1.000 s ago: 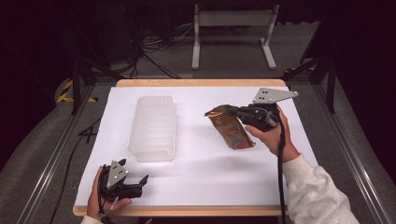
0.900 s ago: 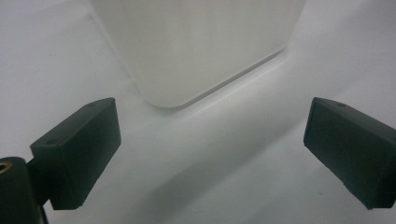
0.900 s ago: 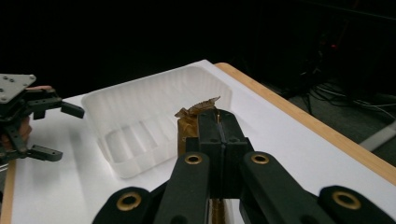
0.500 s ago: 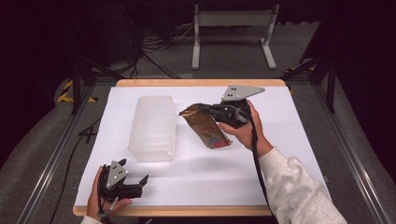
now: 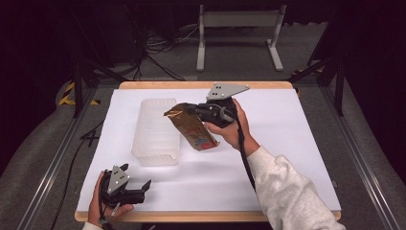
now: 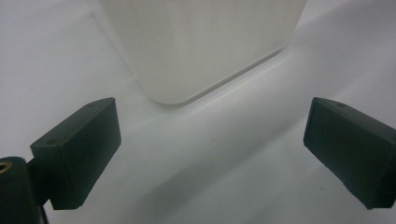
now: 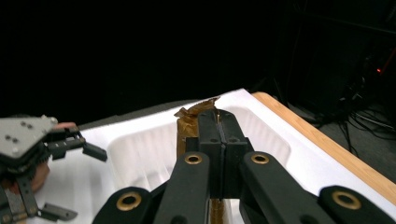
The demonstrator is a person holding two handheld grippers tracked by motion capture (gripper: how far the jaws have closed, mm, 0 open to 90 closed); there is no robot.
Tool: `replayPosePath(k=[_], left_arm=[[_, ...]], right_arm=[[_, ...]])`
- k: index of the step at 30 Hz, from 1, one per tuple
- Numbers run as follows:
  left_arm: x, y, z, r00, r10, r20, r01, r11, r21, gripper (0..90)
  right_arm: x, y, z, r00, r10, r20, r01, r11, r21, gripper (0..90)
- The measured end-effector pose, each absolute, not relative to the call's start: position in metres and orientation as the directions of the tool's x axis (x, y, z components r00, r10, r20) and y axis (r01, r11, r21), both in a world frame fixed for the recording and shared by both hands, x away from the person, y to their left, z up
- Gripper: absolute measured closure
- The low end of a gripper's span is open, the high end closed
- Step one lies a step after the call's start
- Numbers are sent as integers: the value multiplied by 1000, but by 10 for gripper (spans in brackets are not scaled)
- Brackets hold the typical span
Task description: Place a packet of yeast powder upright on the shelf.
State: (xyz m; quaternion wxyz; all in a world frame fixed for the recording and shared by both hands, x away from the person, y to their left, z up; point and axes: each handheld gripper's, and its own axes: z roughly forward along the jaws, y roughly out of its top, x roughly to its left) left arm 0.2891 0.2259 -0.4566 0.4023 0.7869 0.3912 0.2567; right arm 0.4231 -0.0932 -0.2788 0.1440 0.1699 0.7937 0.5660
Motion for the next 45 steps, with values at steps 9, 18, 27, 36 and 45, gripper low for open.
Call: replayPosePath(k=[9,18,27,36,45], left_arm=[[288,227,-457,560,825,82,413,-363,835,48],[287,228,-457,566,821,79,412,-364,836,48],[285,229,-458,567,821,68,413,-355,839,48],[283,231,-458,563,823,77,410,-359,839,48],[283,230,-459,572,817,75,414,-366,833,48]], right_arm=[[429,-70,-265,-911,411,-40,77,264,961,900],[437,-33,-260,-920,390,-42,66,259,964,900],[451,-2,-266,-923,382,-40,67,263,963,900],[462,26,-277,-920,389,-33,82,274,958,900],[468,34,-291,-918,396,-25,97,285,954,900]])
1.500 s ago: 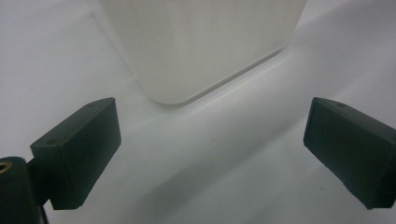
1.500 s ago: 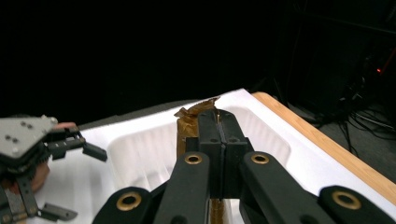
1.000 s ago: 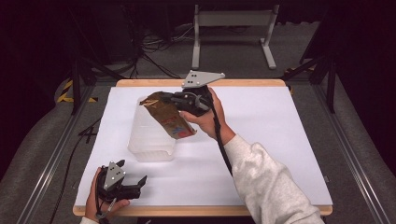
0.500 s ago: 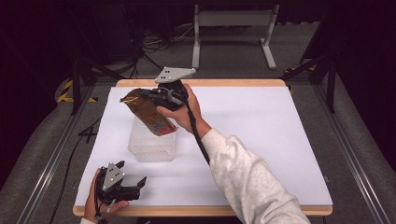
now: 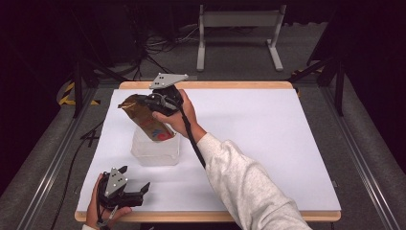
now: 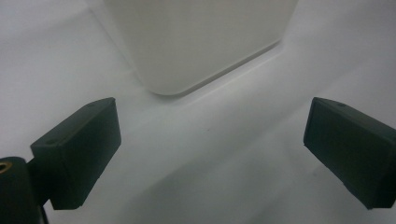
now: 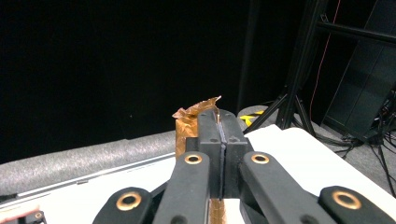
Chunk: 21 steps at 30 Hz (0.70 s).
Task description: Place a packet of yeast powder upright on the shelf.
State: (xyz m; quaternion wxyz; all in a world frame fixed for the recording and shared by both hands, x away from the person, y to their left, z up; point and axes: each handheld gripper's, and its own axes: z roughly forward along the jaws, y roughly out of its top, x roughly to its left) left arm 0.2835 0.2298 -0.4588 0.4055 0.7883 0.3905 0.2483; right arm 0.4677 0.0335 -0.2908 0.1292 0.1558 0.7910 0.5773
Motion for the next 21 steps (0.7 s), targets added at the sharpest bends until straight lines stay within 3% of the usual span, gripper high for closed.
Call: replayPosePath(k=[21], left_arm=[[283,229,-459,575,814,84,409,-375,832,47]], right_arm=[[460,17,-325,-922,387,-11,108,286,952,900]])
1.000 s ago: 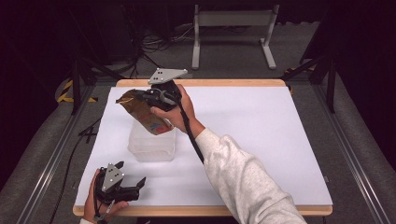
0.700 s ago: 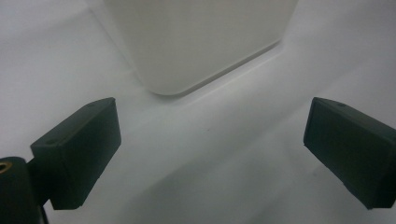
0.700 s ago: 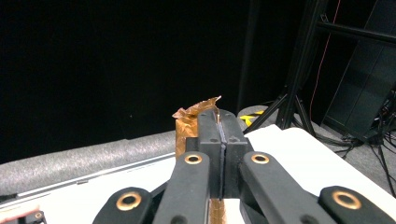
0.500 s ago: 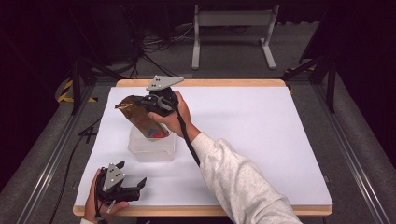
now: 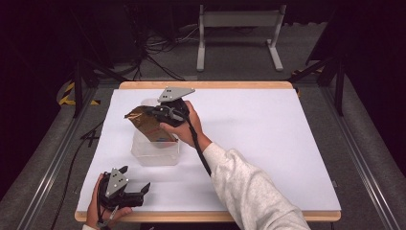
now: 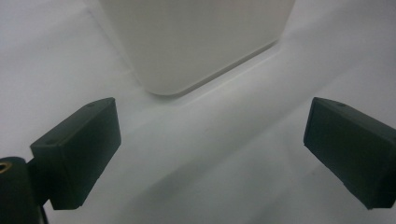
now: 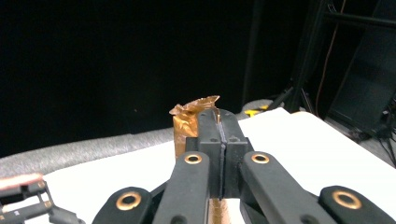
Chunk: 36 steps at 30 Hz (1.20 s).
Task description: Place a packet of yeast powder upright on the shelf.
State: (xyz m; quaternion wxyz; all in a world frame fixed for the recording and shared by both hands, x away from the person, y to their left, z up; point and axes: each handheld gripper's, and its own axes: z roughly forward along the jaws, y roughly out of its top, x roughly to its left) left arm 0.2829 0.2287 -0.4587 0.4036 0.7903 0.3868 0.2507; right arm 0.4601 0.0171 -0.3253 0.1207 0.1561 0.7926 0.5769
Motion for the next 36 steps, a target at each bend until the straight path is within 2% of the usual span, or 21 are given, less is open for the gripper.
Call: replayPosePath(k=[24,30,36], left_arm=[[282,228,-459,574,813,98,409,-389,826,48],[282,227,-459,574,813,103,408,-392,824,47],[282,226,-460,576,811,106,409,-398,822,48]], right_arm=[[451,-17,-333,-917,395,-59,78,321,944,898],[451,-31,-337,-922,386,-29,93,293,952,898],[448,-39,-338,-920,389,-45,86,313,946,897]])
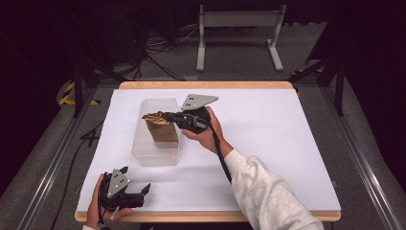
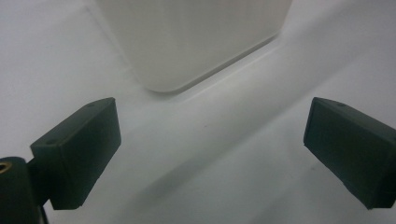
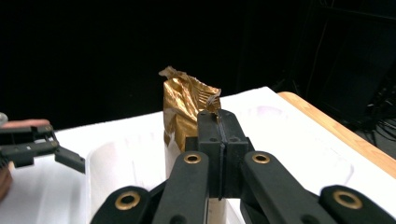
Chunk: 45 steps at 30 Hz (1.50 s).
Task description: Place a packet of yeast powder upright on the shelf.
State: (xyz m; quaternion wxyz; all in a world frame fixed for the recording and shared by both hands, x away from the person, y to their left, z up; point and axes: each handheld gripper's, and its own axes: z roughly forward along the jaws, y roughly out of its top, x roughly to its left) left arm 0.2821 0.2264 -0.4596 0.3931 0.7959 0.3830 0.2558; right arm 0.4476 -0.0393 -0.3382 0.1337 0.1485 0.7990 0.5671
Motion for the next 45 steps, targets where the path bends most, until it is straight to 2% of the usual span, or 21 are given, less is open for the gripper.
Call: replayPosePath(k=[14,22,45], left_arm=[[282,227,-459,572,813,113,409,-401,820,48],[281,227,-459,571,814,107,411,-397,821,48],[280,227,-459,575,809,119,411,-412,813,48]], right_arm=[[443,-53,-336,-917,387,-90,66,372,926,880],[442,-50,-336,-913,389,-124,58,426,903,823],[436,-68,-331,-897,415,-153,71,477,876,653]])
